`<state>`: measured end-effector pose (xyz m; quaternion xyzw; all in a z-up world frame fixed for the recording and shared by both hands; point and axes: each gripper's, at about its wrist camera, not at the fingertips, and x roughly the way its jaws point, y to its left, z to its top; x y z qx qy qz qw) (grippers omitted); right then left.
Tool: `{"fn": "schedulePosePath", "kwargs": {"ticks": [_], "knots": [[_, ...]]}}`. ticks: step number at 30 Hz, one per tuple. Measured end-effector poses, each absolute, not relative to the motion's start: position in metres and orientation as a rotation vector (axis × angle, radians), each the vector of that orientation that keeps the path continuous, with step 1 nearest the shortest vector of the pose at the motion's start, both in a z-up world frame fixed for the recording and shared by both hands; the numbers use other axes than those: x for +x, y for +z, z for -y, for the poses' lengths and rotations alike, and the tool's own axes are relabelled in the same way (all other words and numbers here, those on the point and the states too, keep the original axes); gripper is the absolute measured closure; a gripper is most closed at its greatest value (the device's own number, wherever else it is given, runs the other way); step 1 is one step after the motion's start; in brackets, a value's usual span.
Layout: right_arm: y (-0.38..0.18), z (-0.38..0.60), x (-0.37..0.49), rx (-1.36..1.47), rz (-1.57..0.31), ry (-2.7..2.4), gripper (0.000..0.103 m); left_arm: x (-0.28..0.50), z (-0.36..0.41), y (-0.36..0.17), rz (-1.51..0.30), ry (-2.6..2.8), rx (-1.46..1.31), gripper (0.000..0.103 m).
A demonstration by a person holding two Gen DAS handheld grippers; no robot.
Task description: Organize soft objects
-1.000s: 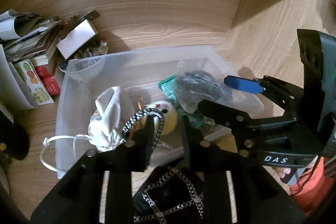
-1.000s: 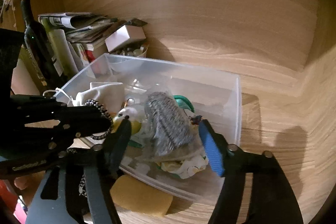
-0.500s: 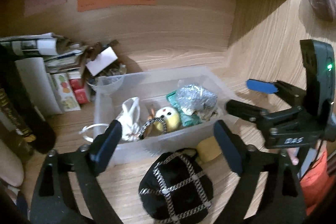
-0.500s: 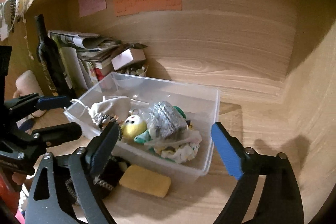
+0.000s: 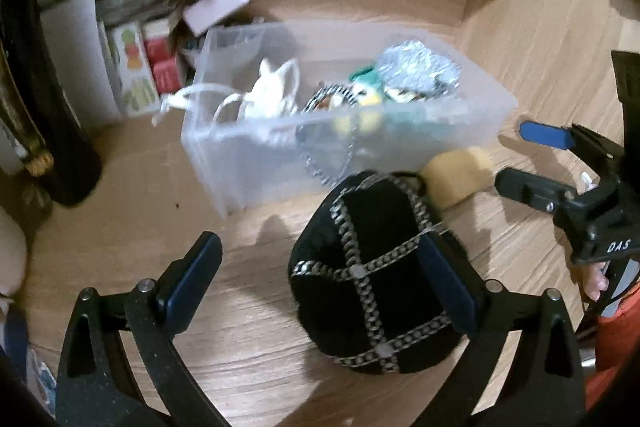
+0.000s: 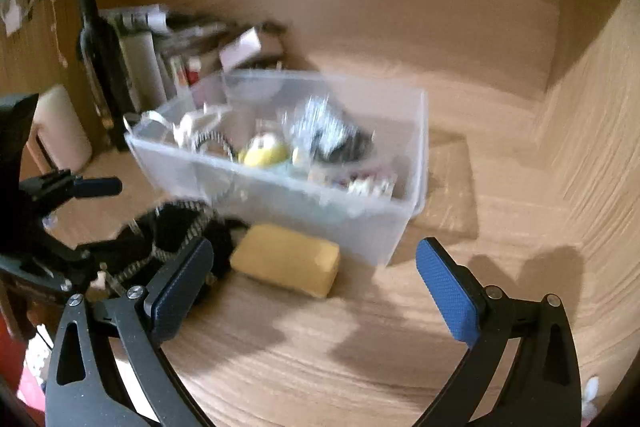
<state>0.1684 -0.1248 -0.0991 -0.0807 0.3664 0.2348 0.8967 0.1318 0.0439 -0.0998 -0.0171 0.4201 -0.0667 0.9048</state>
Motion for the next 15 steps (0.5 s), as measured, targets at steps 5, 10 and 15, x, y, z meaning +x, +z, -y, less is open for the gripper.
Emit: {"fn": "schedulePosePath", "kwargs": {"ticks": [5, 10, 15], "knots": [[-0.114, 0.114, 0.176, -0.173, -0.830, 0.504, 0.003, 0.136, -0.048, -0.110, -0.914, -0.173, -0.060, 0.028], [-0.125, 0.103, 0.181, -0.191, -0.867, 0.530, 0.020, 0.140, -0.044, -0.117, -0.935, -0.210, -0.067, 0.056], [-0.129, 0.104, 0.181, -0.177, -0.877, 0.524, 0.041, 0.133, -0.039, -0.117, -0.909, -0.183, -0.033, 0.073]]}}
